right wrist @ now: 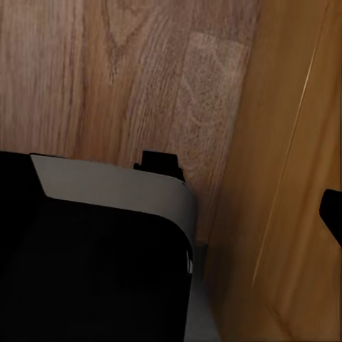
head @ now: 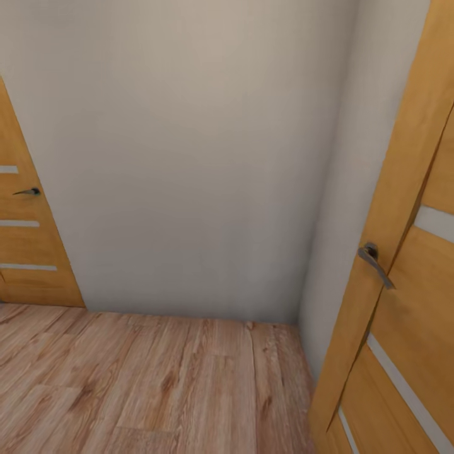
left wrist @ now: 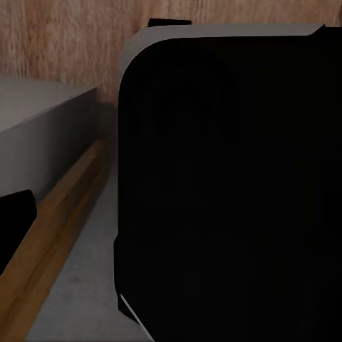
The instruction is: Move the two storage containers from the living room to the garage. In the garage, place one container on the floor and stack the other container on top of it (either order is fine).
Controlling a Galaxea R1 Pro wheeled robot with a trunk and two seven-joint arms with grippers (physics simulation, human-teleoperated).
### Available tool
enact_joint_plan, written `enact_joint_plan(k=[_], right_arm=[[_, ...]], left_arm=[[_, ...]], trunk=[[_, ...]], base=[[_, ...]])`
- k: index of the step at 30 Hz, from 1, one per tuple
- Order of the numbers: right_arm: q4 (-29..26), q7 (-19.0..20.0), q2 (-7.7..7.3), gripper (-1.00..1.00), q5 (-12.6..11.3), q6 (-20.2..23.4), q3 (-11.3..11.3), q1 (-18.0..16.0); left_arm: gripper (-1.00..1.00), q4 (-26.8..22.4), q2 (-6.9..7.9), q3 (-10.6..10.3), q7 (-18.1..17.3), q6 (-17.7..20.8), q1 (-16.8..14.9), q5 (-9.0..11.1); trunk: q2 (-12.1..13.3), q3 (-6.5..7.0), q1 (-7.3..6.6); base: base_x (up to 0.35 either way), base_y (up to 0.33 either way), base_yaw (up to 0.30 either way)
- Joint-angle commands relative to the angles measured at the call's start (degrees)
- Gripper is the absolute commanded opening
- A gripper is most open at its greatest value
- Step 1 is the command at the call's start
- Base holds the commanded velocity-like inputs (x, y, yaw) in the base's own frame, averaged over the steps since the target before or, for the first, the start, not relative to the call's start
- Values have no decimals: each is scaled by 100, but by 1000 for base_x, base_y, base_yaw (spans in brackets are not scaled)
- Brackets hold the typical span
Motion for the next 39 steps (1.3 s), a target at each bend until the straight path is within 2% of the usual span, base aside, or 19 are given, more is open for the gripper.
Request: enact_joint_plan(k=[1,9,18,39], right_arm=[[17,12,4,100,-46,-30,48,-6],[17,21,5,100,-36,-35,48,-6],[17,27,5,100,-27,-38,48,-6],[17,20,5,100,8,-38,48,-6]], left_arm=[[100,1,0,6,8,-9,-2,22],[100,1,0,9,8,-9,-2,22],[100,1,0,10,8,-9,-2,22],[100,1,0,10,16,-9,-2,30]], trunk=[[-3,-6,2],[-3,-6,2],[-3,-6,2],[-3,-6,2]], base=[[263,0,0],[251,0,14],[208,0,234],[10,0,273]])
